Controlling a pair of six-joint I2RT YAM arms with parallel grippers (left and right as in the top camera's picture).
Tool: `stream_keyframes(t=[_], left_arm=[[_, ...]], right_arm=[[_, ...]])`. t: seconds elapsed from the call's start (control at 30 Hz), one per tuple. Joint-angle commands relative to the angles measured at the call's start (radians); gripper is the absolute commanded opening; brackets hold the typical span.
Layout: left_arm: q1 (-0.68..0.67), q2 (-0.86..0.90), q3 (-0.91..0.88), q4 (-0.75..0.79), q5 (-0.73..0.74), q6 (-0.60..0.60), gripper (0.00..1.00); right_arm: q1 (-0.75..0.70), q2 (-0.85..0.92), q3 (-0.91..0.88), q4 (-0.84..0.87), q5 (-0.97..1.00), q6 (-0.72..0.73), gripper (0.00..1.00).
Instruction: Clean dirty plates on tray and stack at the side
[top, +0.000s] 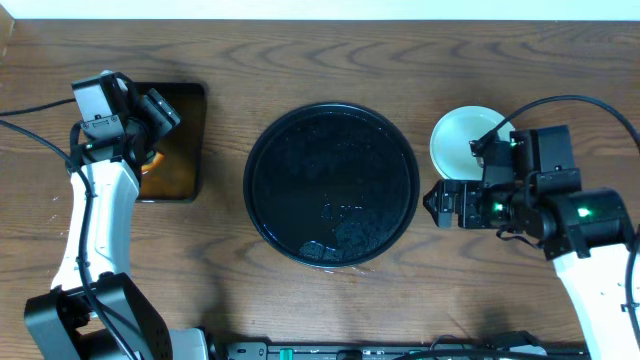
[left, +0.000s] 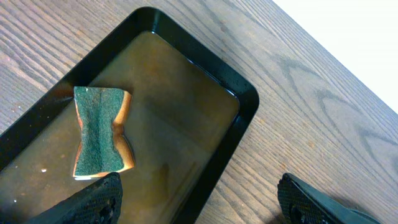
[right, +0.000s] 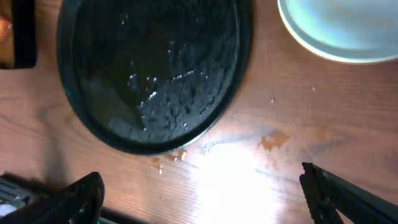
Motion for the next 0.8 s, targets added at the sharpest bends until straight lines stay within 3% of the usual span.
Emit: stream_keyframes(t=[0.0,0.13,0.27,0.5,0.77], left_arm=[[0.002,0.004,-0.008,-0.002,0.009,-0.008,0.81],[0.002,0.004,-0.008,-0.002,0.009,-0.008,0.81],[0.002,0.004,-0.008,-0.002,0.010,-0.008,0.81],[0.002,0.004,-0.008,-0.002,0.009,-0.008,0.81],[0.002,0.004,-0.008,-0.002,0.009,-0.008,0.81]], right_arm=[[0.013,-0.006,-0.112,0.111,-0.008,-0.019,0.99],[0.013,-0.128,-0.293,0.311,-0.033,-0.023,0.99],[0.013,-0.404,-0.499,0.519,-0.077,-0.087,0.99],[0.010,-0.819,-0.697,0.631,-0.075,-0.188,0.99],[-0.031,-1.025,-0.869,0.786,-0.064,-0.220,0.99]])
